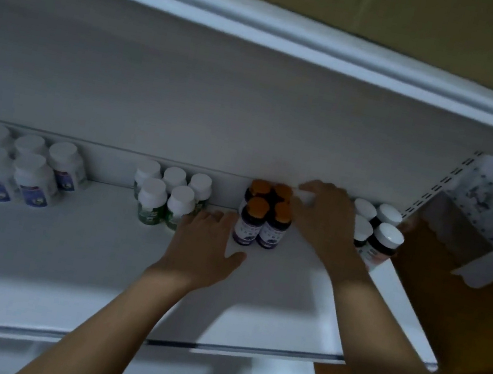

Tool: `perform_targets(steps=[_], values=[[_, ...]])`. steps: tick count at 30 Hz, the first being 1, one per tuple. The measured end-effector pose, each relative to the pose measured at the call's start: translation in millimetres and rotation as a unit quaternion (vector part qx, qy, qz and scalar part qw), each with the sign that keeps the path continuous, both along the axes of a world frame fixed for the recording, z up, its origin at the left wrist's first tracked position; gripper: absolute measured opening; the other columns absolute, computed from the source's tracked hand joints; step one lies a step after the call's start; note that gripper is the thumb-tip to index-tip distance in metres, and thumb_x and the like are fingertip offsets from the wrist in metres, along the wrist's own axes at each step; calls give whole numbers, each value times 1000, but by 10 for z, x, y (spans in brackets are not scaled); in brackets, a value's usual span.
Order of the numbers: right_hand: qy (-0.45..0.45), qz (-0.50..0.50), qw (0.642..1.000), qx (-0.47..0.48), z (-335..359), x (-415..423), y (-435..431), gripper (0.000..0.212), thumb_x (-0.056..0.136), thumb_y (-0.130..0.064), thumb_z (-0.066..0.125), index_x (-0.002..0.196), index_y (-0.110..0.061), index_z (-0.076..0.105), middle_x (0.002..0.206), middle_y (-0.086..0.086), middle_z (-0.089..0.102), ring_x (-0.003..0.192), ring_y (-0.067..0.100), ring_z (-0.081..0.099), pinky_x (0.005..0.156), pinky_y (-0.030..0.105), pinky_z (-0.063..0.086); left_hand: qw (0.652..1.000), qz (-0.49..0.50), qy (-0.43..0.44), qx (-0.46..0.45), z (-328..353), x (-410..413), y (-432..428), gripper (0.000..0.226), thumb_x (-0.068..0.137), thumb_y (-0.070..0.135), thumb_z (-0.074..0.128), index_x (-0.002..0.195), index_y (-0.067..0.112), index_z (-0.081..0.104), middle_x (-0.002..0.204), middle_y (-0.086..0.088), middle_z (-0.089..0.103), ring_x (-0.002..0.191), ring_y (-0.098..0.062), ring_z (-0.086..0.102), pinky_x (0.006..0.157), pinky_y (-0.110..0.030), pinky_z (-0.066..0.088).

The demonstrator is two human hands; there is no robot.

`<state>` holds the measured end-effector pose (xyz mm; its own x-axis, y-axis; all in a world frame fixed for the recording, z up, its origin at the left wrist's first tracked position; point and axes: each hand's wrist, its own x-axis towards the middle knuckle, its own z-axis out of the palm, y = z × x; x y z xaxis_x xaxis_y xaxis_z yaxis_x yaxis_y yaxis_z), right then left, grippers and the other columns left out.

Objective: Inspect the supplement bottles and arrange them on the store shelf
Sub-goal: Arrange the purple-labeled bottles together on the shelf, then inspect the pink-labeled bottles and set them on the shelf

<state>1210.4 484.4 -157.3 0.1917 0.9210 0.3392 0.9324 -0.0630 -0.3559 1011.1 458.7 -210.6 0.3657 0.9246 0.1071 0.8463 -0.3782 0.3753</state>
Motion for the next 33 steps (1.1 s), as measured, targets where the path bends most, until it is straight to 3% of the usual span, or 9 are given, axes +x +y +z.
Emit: perform_targets(steps=[2,4,9,13,18,22,26,29,33], values=[[25,8,999,40,-80,205,-286,14,84,-25,68,81,-11,67,80,11,68,80,31,64,73,43,52,1000,-8,12,-3,46,128,-36,63,92,55,49,144,23,33,141,1,47,132,-22,38,106,-36,30],[45,-1,998,41,-221,431,-492,15,80,-21,72,79,-7,67,76,11,66,75,30,62,67,45,52,1000,-19,19,4,90,290,-63,63,93,55,49,145,25,30,144,2,44,133,-23,37,107,-37,28],[80,20,994,69,-568,897,-909,26,77,-27,68,96,-10,69,91,10,69,85,32,63,70,39,52,999,-35,21,-7,161,846,-205,62,94,54,48,146,27,28,148,4,38,135,-20,33,105,-36,26],[106,-24,989,98,-711,1272,-1043,35,71,-13,82,103,-7,70,97,14,69,90,37,62,75,40,52,998,-49,44,-24,207,1291,-307,64,95,53,47,148,25,26,148,1,37,137,-21,31,110,-38,26],[222,-79,972,16,-667,1706,-969,51,82,-26,77,127,-16,56,123,6,58,114,24,53,83,28,41,997,-31,72,-12,210,1716,-417,66,93,54,49,148,25,27,146,0,40,135,-23,33,107,-40,27],[265,-90,959,-33,-517,1963,-709,64,83,-28,77,137,-10,46,137,8,53,124,25,51,89,29,40,997,-13,77,17,169,1932,-608,62,90,53,55,141,20,42,137,-3,50,125,-28,45,99,-40,36],[298,-51,952,-51,-491,2064,-548,39,81,-17,78,114,-9,59,108,5,63,103,22,59,77,29,41,995,16,80,64,120,2034,-799,56,76,47,68,118,10,63,105,-10,67,96,-35,63,79,-46,49],[299,-34,952,-51,-583,2062,-472,29,74,-28,76,97,-18,63,97,1,71,94,24,66,69,31,45,993,38,98,56,148,2076,-929,59,85,49,63,134,18,52,123,-4,60,113,-29,55,91,-39,43],[322,-32,946,-36,-639,2016,-479,34,78,-26,76,106,-17,59,103,6,70,94,26,63,72,32,45,992,63,102,39,154,2069,-1060,62,90,53,54,143,24,39,136,1,52,123,-23,47,98,-37,37]])
